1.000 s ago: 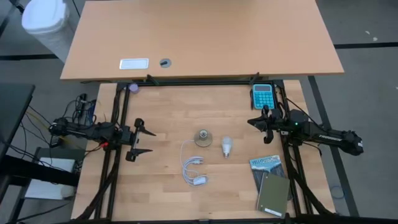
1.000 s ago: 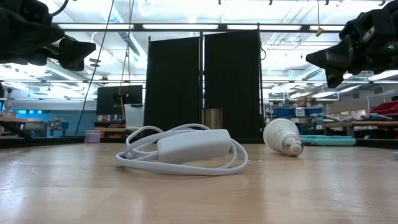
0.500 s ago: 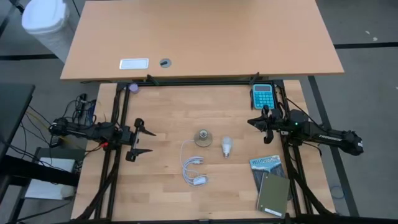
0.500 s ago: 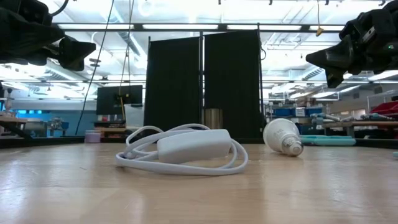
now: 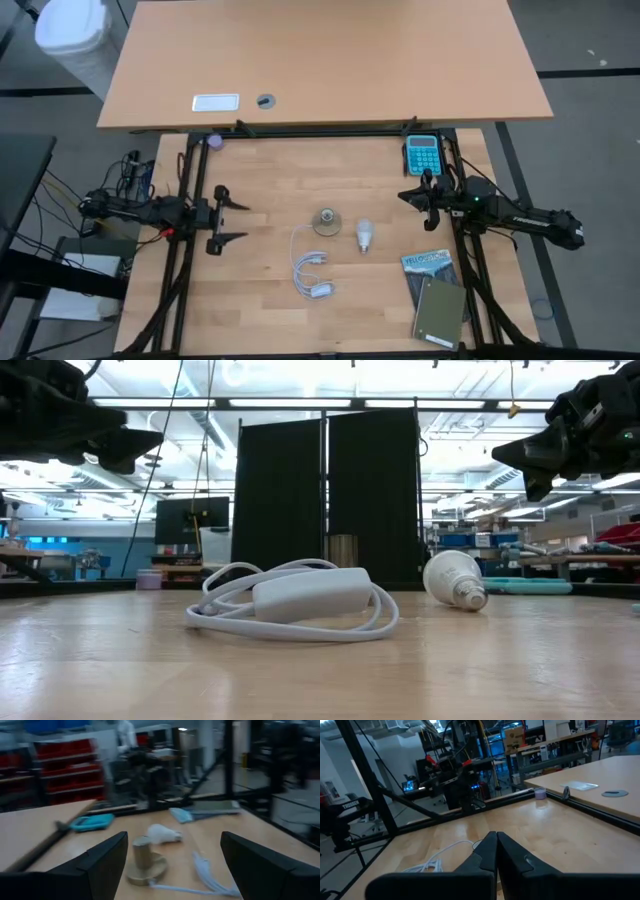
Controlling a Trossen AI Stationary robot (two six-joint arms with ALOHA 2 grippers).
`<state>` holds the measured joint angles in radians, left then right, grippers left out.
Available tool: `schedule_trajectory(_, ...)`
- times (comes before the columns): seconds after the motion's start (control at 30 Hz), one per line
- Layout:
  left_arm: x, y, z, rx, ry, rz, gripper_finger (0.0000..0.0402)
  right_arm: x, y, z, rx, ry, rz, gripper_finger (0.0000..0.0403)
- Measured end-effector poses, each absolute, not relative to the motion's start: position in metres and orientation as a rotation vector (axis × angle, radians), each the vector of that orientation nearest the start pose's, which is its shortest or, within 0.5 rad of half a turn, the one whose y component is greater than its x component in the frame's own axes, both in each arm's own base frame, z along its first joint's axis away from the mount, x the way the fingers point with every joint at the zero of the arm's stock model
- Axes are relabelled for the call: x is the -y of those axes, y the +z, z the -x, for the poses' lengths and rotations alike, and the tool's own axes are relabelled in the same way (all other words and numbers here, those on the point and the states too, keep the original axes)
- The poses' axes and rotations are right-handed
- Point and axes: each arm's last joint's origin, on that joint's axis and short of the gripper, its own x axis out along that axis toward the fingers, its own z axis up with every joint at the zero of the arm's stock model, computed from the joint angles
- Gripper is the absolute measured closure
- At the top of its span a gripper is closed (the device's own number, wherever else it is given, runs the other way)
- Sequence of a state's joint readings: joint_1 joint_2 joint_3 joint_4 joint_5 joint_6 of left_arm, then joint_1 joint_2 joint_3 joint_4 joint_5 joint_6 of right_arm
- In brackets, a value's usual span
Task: Screw lightbulb
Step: Insert the lightbulb into the desk lamp
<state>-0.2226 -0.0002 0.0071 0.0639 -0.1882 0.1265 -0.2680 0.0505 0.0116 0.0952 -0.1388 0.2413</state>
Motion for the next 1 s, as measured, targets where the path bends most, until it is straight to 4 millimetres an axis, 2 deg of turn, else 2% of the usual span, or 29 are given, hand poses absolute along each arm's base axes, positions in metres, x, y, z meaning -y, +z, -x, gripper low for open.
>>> schedule_trajectory(0.2, 0.0152, 0.1716, -0.0954, 0.066, -0.002, -0.117, 0.0076, 0.0229, 0.1744, -0.0971, 0.09, -0.133, -0.226, 0.0394)
schedule_trajectory(0.4, 0.0146, 0.1716, -0.0954, 0.064, 0.024, -0.239, 0.0076, 0.0229, 0.1748, -0.097, 0.093, -0.133, -0.226, 0.0397)
schedule_trajectory(0.6, 0.0146, 0.1725, -0.0953, 0.072, 0.025, -0.236, 0.0076, 0.0234, 0.1757, -0.0969, 0.105, -0.148, -0.224, 0.0397)
schedule_trajectory(0.83, 0.0147, 0.1742, -0.0952, 0.092, 0.014, -0.042, 0.0076, 0.0243, 0.1778, -0.0965, 0.133, -0.174, -0.248, 0.0398)
schedule_trajectory(1.0, 0.0146, 0.1769, -0.0949, 0.119, 0.011, 0.012, 0.0076, 0.0243, 0.1778, -0.0965, 0.133, -0.174, -0.246, 0.0394)
